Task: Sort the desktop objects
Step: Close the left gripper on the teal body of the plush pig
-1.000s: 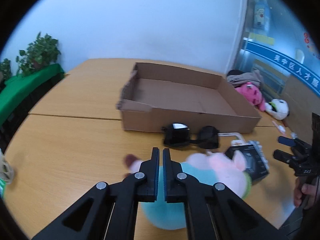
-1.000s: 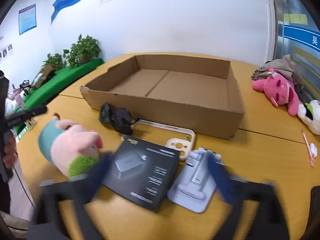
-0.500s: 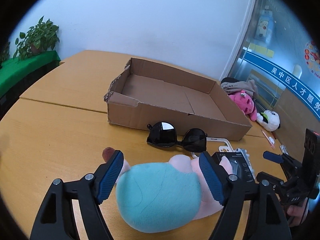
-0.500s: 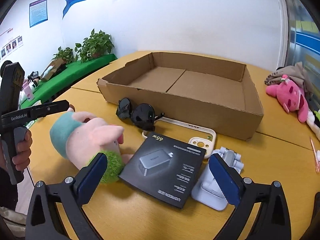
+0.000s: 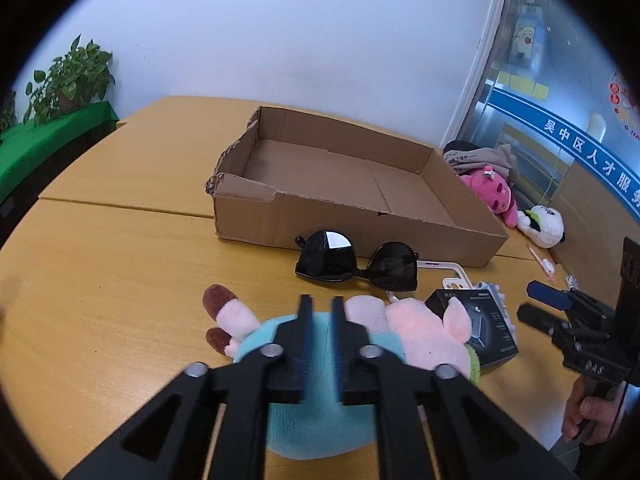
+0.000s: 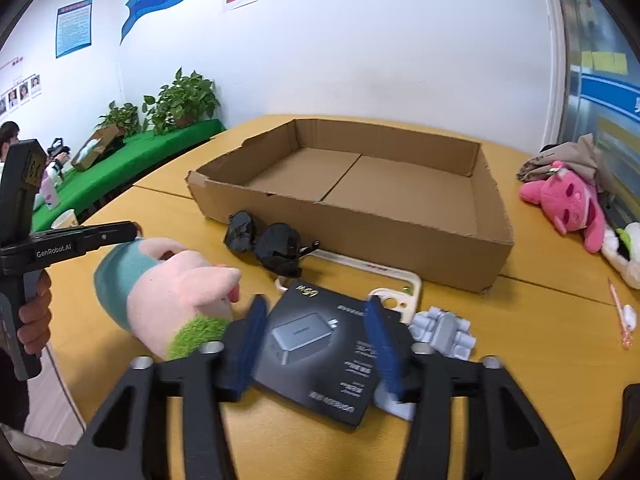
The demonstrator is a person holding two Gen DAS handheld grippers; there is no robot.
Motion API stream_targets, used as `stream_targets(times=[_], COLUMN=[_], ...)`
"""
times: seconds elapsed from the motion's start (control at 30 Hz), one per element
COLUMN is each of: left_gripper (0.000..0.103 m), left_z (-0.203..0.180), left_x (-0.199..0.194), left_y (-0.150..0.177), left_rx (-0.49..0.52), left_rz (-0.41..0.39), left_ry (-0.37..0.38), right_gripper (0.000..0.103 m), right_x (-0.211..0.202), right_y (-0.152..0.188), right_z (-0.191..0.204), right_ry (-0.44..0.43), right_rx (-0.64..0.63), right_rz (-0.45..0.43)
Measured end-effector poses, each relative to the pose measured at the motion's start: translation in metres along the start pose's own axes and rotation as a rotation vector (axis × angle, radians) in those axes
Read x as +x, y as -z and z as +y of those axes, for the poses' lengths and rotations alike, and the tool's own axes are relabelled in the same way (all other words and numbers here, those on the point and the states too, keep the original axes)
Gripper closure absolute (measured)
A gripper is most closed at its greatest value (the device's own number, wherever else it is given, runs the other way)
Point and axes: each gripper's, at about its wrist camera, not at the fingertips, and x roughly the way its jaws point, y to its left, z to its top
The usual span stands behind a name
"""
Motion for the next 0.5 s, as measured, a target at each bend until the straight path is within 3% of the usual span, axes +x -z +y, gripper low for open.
stream_targets(times=[0.03, 0.07, 0.2, 0.3, 0.4, 0.5], left_gripper=[0.035, 0.024, 0.024, 0.024, 0.024, 0.024], left_z=[0.002, 0.004, 0.005, 0.007, 0.008, 0.012], left_x=[0.0, -0.001, -0.01, -0.015, -0.016, -0.011], left_y=[0.0, 0.001, 0.007, 0.014, 0.017, 0.015], left_rx=[-0.008, -0.015, -0.04, -0.029, 0.001, 0.004], left_rz=[0.002, -0.001, -0.035, -0.049, -0.069, -0.035], left_ry=[-0.001, -0.009, -0.068, -0.023, -0.036, -0.008], right_gripper=[0.0, 0.001, 0.0, 0.0, 0.0, 0.0], right_x=[0.0, -0.002, 0.0, 0.006, 0.009, 0.011], right_y=[0.0, 0.001, 0.0, 0.001, 0.001, 0.001], right_z=[0.001, 0.002, 0.008, 0.013, 0.018, 0.026], right_ry=[-0.004, -0.008, -0.038, -0.047, -0.073, -0.081], right_rx=[0.002, 0.002, -0.016, -0.027, -0.019, -0.039], right_rz=[-0.003, -0.011, -0.008, 0.011, 0.011, 0.013])
